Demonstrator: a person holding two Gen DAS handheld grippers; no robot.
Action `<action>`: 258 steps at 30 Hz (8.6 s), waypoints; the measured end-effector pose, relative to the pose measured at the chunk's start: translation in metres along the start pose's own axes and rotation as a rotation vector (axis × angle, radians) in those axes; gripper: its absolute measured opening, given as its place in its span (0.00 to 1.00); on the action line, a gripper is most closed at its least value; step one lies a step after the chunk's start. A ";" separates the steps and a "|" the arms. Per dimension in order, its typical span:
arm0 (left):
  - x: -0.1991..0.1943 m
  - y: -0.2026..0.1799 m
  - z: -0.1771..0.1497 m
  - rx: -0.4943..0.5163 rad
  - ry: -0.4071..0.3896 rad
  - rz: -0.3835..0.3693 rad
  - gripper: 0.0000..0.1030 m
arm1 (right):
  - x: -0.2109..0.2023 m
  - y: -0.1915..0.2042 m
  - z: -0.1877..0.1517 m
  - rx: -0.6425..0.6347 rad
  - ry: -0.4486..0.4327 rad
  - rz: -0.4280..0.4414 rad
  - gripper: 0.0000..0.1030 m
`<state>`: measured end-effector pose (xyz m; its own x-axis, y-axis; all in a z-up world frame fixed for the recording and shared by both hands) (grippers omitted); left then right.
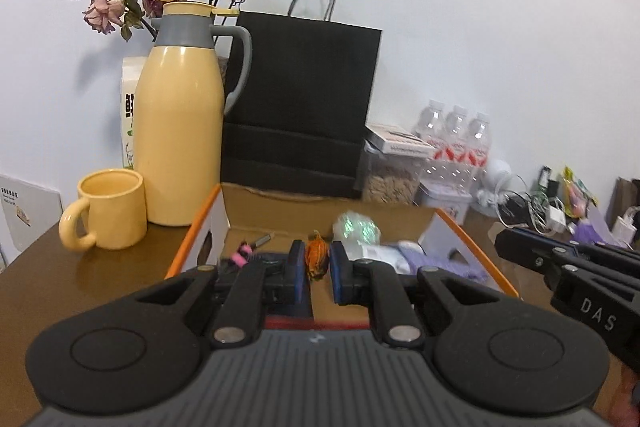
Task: Organize objects
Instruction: 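Carry both small items into the box and open both grippers, then move both grippers back out of the box toward the table, then grasp the red artificial flower with keys using the right gripper, then move the left gripper to the white face mask and grasp it, then lift the white mask with the left gripper while the right holds the flower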
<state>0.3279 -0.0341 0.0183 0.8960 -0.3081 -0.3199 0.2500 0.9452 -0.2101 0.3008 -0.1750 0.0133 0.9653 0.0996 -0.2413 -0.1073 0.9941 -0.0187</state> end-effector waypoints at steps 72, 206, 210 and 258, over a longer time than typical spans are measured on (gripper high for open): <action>-0.033 0.032 -0.028 0.030 -0.049 0.147 1.00 | -0.006 -0.006 -0.041 -0.044 0.070 -0.054 1.00; -0.026 0.026 -0.134 0.119 0.517 0.059 1.00 | -0.045 -0.013 -0.103 0.011 0.187 0.075 0.34; -0.023 0.034 -0.134 0.071 0.482 0.045 1.00 | -0.045 -0.012 -0.103 0.009 0.188 0.075 0.35; -0.049 0.004 -0.125 0.117 0.278 0.022 0.69 | -0.044 -0.013 -0.107 -0.011 0.190 0.047 0.36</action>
<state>0.2393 -0.0287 -0.0823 0.7709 -0.2899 -0.5672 0.2865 0.9531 -0.0978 0.2348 -0.1967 -0.0793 0.8968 0.1349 -0.4214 -0.1548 0.9879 -0.0132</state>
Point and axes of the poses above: each gripper's, at about its wrist camera, not at the fingertips, and x roughly the way its jaws point, y to its left, z to its top, the point moved 9 cm from there along x, roughly the way its jaws point, and after that the axes turned 11 degrees about -z, right-handed, at the moved point
